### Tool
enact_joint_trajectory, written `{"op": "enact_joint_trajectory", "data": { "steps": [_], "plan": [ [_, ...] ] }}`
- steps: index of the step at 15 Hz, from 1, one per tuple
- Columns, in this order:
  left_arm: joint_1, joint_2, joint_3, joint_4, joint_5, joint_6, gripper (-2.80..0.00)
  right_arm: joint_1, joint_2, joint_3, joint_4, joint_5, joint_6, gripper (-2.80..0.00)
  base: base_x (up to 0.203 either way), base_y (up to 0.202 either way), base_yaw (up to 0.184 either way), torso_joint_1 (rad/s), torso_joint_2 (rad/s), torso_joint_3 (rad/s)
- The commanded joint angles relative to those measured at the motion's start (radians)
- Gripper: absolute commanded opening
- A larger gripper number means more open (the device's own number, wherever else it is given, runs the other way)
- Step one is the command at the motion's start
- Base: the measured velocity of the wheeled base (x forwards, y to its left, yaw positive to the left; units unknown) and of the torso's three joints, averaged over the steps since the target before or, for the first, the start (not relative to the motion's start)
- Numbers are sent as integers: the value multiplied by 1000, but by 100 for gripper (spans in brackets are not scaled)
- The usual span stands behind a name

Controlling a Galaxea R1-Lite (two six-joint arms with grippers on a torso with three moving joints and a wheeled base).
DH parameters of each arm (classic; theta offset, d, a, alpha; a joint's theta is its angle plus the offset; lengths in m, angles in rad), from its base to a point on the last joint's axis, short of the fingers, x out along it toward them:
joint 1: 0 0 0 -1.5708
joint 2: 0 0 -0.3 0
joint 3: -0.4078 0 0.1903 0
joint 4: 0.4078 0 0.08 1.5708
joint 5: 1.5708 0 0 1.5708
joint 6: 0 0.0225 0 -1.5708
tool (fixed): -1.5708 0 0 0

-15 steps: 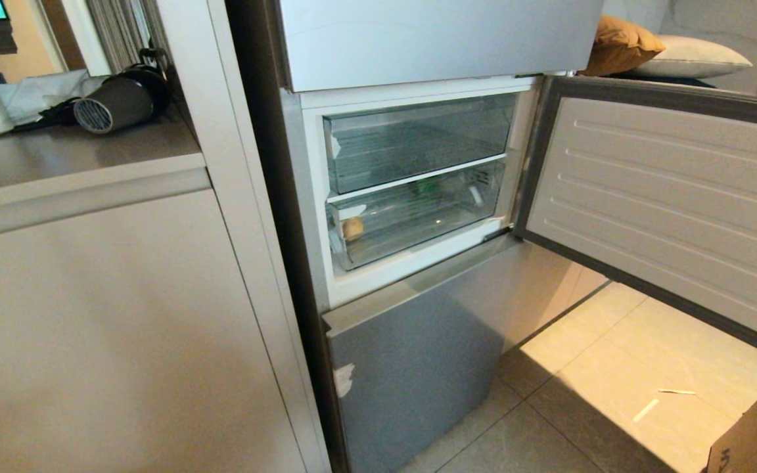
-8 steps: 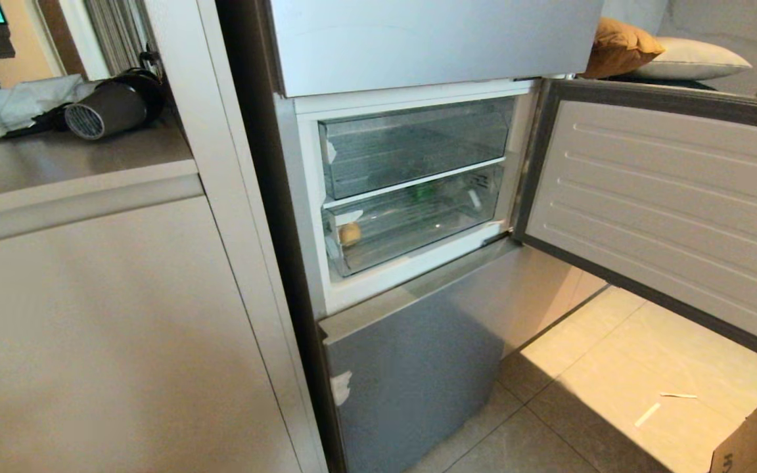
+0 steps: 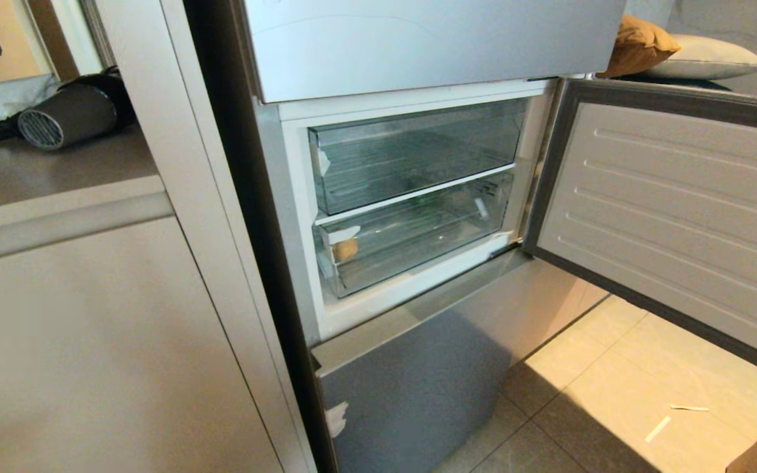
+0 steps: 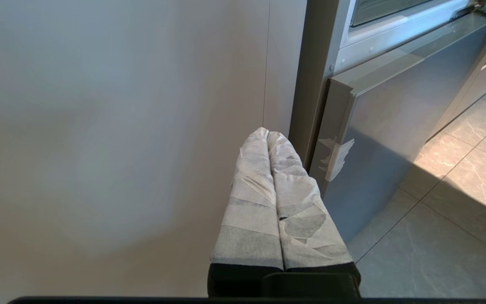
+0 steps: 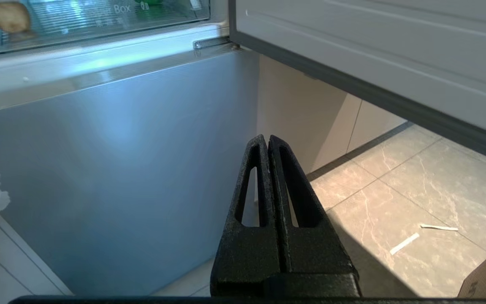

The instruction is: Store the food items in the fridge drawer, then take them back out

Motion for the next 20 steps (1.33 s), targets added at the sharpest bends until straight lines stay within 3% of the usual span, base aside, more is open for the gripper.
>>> {"op": "enact_joint_trajectory", "data": {
  "steps": [1, 6, 14, 20],
  "plan": [
    [0, 2, 0, 0, 0, 0, -280, -1, 0, 31, -1, 0, 0, -280, 0, 0, 0, 0, 0, 0],
    [0, 2, 0, 0, 0, 0, -280, -1, 0, 31, -1, 0, -1, -280, 0, 0, 0, 0, 0, 0],
    [0, 2, 0, 0, 0, 0, -280, 0, 0, 31, -1, 0, -1, -280, 2, -11, 168, 1, 2, 2],
    [0, 2, 0, 0, 0, 0, -280, -1, 0, 21, -10, -4, -20, -280, 0, 0, 0, 0, 0, 0]
  ]
}}
